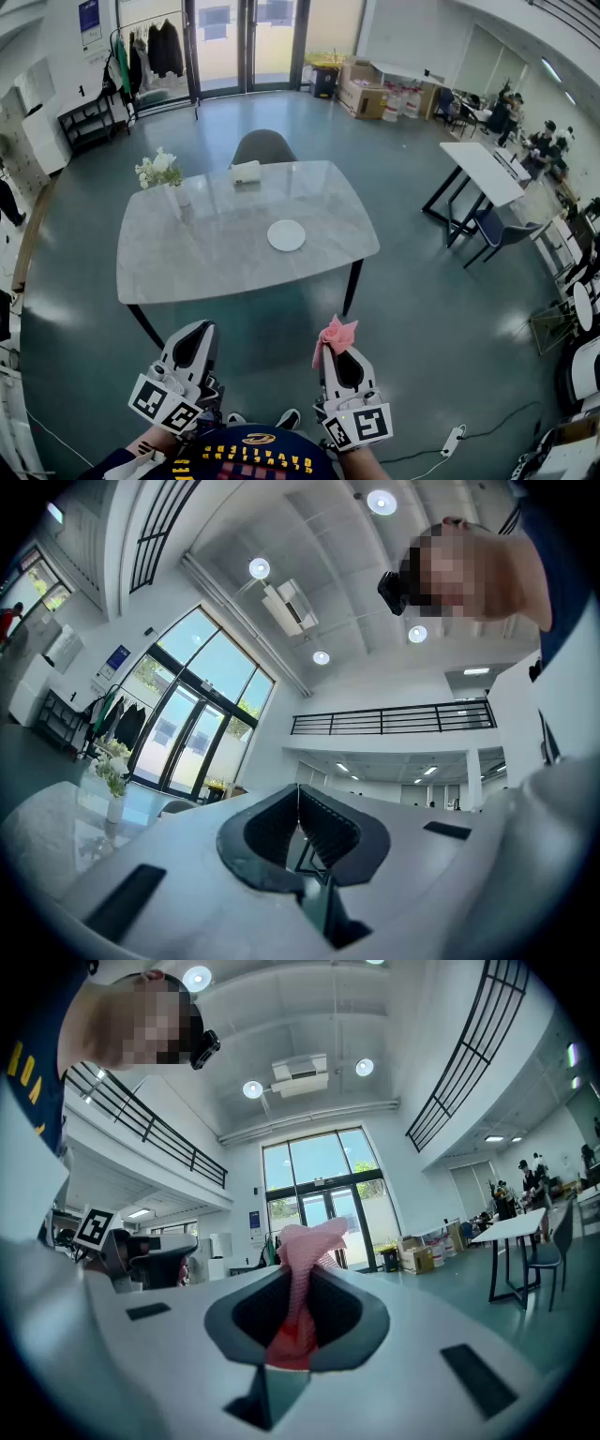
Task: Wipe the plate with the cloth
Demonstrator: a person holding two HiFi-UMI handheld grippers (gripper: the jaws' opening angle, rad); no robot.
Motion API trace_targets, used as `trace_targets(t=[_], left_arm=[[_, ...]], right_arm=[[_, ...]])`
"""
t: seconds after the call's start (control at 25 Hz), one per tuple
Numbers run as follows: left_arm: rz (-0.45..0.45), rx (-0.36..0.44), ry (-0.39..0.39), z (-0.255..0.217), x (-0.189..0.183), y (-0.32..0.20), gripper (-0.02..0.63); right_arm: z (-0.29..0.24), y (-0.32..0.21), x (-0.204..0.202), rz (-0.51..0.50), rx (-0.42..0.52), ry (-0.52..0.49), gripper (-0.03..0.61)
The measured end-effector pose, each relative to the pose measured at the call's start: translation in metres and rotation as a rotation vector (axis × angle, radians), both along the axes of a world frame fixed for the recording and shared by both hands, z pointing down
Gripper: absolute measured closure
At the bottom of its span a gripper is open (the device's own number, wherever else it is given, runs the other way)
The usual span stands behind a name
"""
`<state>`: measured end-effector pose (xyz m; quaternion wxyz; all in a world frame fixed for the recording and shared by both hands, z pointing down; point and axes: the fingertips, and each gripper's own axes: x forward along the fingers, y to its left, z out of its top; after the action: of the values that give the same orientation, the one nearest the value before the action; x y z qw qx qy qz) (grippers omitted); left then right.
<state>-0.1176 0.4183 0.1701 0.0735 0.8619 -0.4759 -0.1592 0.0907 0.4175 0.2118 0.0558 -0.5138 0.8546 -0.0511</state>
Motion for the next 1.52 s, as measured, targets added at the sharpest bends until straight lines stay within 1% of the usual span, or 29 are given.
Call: trace_targets(t=[0.24,0.48,0.64,0.8,0.92,1.08,1.2,1.36,1.52], left_arm=[[-0.004,0.006,-0.006,-0.002,0.004,-0.007,0.606],[-0.011,0.005,-0.021,-0.002,0.025,-0.007,0.606],[-0.026,0.002,-0.027,0.002,0.039,-0.008,0.606],[-0.041,-0.021,-0.036,0.014,0.054,-0.009,0.606],[-0.047,-0.047,-0.046,0.021,0.058,-0.016,0.606],[-0.07,-0.059,-0.052,0.022,0.055,-0.038,0.606],[-0.067,-0.068,-0.048,0.027,0.054,-0.06,0.606],[-0.025,-0.067,-0.035,0.036,0.053,-0.101,0.606],[0.031,-0.066,-0.026,0.041,0.048,-0.159,0.606]], right_arm=[[0.0,-0.005,0.006,0.003,0.005,-0.006,0.532],[0.004,-0.004,0.026,-0.014,0.0,-0.04,0.532],[0.012,-0.004,0.042,-0.026,-0.016,-0.036,0.532],[0.023,-0.009,0.057,-0.044,-0.034,-0.033,0.532],[0.03,-0.019,0.061,-0.051,-0.056,-0.038,0.532],[0.035,-0.039,0.062,-0.063,-0.07,-0.04,0.532],[0.038,-0.055,0.063,-0.051,-0.08,-0.032,0.532],[0.042,-0.088,0.069,0.008,-0.075,-0.01,0.532],[0.043,-0.133,0.064,0.059,-0.077,0.025,0.532]])
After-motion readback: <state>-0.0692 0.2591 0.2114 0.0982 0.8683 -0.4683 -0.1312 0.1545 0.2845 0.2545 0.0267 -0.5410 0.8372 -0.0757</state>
